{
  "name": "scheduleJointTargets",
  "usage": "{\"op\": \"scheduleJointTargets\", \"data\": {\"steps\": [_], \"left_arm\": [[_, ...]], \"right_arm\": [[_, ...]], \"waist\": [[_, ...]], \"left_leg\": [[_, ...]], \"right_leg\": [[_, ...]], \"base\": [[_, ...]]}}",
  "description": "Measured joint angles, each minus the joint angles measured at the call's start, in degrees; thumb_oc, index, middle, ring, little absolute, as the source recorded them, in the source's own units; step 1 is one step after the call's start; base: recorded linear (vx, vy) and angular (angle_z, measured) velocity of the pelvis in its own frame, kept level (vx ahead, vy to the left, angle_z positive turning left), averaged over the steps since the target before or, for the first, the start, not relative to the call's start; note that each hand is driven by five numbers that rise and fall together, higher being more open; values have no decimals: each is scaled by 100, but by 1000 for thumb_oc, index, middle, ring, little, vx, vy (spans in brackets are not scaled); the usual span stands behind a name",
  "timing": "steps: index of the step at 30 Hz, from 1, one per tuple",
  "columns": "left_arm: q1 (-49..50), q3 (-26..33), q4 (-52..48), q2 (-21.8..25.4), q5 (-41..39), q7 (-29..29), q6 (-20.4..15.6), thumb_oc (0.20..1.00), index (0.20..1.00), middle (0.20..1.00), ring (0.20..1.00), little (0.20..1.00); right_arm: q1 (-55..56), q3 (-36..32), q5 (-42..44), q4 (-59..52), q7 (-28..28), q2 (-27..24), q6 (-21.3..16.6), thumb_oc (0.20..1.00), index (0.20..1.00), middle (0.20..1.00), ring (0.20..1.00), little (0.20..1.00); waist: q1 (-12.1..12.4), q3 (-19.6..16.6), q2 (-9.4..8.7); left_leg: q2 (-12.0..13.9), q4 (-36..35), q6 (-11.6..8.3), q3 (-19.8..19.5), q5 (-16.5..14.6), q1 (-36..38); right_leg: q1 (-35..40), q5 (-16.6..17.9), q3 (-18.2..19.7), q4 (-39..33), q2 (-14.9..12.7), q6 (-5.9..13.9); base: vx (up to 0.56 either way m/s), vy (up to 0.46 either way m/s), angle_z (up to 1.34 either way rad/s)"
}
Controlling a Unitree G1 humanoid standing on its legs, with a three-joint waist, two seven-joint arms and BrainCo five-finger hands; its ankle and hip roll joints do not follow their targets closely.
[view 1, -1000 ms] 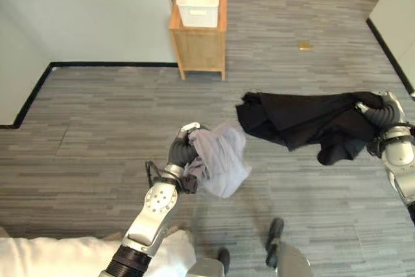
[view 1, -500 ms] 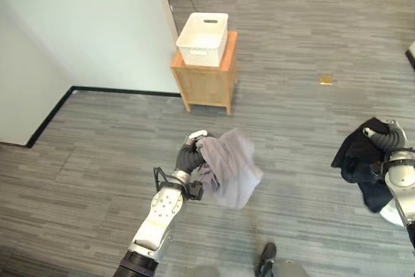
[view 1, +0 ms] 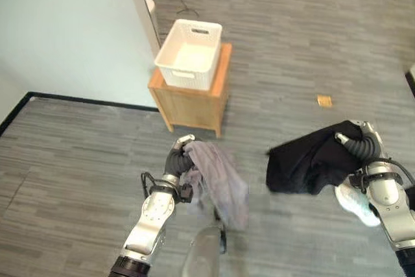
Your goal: Pick up bed clothes into laundry basket.
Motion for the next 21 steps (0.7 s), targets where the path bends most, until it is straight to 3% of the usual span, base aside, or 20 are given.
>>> {"op": "scheduleJointTargets", "data": {"steps": [1, 2, 3, 6, 7, 8, 10, 11, 12, 13, 14, 15, 16, 17, 20, 21], "left_arm": [[-59, 55, -17, 51, -2, 22, 25, 200, 200, 200, 200, 200], [-425, -10, 47, 196, -3, 121, 41, 200, 200, 200, 200, 200], [-620, -95, 14, 232, -2, 106, 35, 200, 200, 200, 200, 200], [-615, -13, -245, 219, -2, 124, -60, 200, 200, 200, 200, 200], [-555, 28, -232, 203, -3, 140, -106, 200, 200, 200, 200, 200], [-561, 30, -225, 196, -2, 140, -102, 200, 200, 200, 200, 200], [-596, 20, -98, 67, 3, 110, -111, 200, 200, 200, 200, 200], [-568, 9, 78, -51, 7, 78, -117, 200, 200, 200, 200, 200], [-550, -26, 174, -144, 7, 87, -117, 200, 200, 200, 200, 200], [-281, -3, 195, -103, 7, 68, -105, 200, 200, 200, 200, 200], [-181, -17, 203, -70, 5, 44, -100, 200, 200, 200, 200, 200], [-42, 6, 166, -95, 3, 34, -107, 200, 200, 200, 200, 200], [101, 54, 99, -150, -8, 44, -112, 200, 200, 200, 200, 200], [369, 138, -16, -155, -85, -17, -115, 200, 200, 200, 200, 200], [571, 134, -15, -131, -117, -58, -111, 200, 200, 200, 200, 200], [619, 210, -26, -94, -306, -50, -135, 200, 200, 200, 200, 200]], "right_arm": [[-136, 10, -8, -71, 15, -35, 9, 200, 200, 200, 200, 200], [-486, -51, -8, -220, -13, -208, 5, 200, 200, 200, 200, 200], [-596, -190, -9, -271, -22, -492, 53, 200, 200, 200, 200, 200], [-677, -553, -1, -432, -190, -927, 57, 200, 200, 200, 200, 200], [-958, -611, 40, -460, -226, -1195, 53, 200, 200, 200, 200, 200], [-1105, -651, 60, -487, -229, -1351, 45, 200, 200, 200, 200, 200], [-1167, -824, 120, -574, -398, -1498, 28, 200, 200, 200, 200, 200], [-1280, -915, 127, -571, -439, -1525, 55, 200, 200, 200, 200, 200], [-1365, -863, 132, -556, -462, -1728, 64, 200, 200, 200, 200, 200], [-2036, -444, 102, -154, -459, -1987, 2, 200, 200, 200, 200, 200], [-2283, -235, 102, 64, -463, -2073, 67, 200, 200, 200, 200, 200], [-2493, -42, 98, 220, -457, -2178, 104, 200, 200, 200, 200, 200], [-2740, 105, 97, 280, -452, -2217, 106, 200, 200, 200, 200, 200], [-3326, 689, 101, 635, -435, -2266, 149, 200, 200, 200, 200, 200], [-3753, 1185, 102, 1186, -352, -2272, 216, 200, 200, 200, 200, 200], [-4201, 1620, 106, 1582, -370, -2402, 248, 200, 200, 200, 200, 200]], "waist": [[-63, 18, 33], [-245, 265, 221], [-396, 349, 329], [-515, 352, 320], [-545, 348, 347], [-549, 357, 368], [-698, 344, 385], [-812, 330, 401], [-876, 323, 418], [-784, 253, 295], [-734, 167, 168], [-582, 65, 141], [-405, 25, 244], [-354, 1, 315], [-207, 14, 246], [-70, 54, 176]], "left_leg": [[12, -5, 17, -34, -78, 50], [17, -138, -37, -234, -63, 439], [-15, -487, -135, -466, -166, 1049], [-107, -571, -111, -637, -520, 1418], [-112, -535, -294, -703, -764, 1539], [-117, -495, -297, -688, -839, 1558], [-181, -394, -319, -1102, -953, 1631], [-194, -403, -455, -1631, -1061, 1796], [-174, -364, -413, -1744, -1116, 1877], [-216, -404, -589, -1975, -1265, 2225], [-262, -407, -731, -1972, -1400, 2396], [-231, -447, -830, -1949, -1487, 2556], [-73, -357, -900, -1828, -1528, 2514], [130, -211, -1030, -1728, -1461, 2502], [332, 799, -1174, -1583, -1581, 2173], [364, 1729, -1304, -1564, -1503, 1776]], "right_leg": [[-437, -93, 163, 814, -78, 235], [-1302, -190, 157, 2375, -222, 199], [-1666, -393, 92, 1966, -137, 181], [-2306, -289, 268, 932, -102, 186], [-2493, -46, 372, -464, -19, 34], [-2504, 159, 418, -1228, 50, 75], [-2396, 711, 973, -2504, 239, 217], [-2427, 1101, 1079, -2681, 266, 83], [-2423, 1398, 1210, -2721, 329, 94], [-2263, 2109, 1028, -2713, 252, -126], [-2040, 2559, 960, -2681, 211, -285], [-1880, 2028, 890, -2678, 228, -441], [-1882, 2001, 894, -2679, 381, -507], [-1737, 1872, 682, -2678, 573, -690], [-1323, 1708, 626, -2676, 705, -912], [-1167, 1475, 457, -2675, 768, -976]], "base": [[373, 46, 25], [352, 9, 64], [359, -24, 76], [528, -174, 66], [569, -220, 33], [328, -114, 33], [301, -175, 93], [498, -366, 151], [384, -283, 178], [259, -217, 136], [298, -198, 112], [235, -210, 32], [360, -247, 17], [190, -170, 11], [36, -163, 49], [-30, -147, 42]]}}
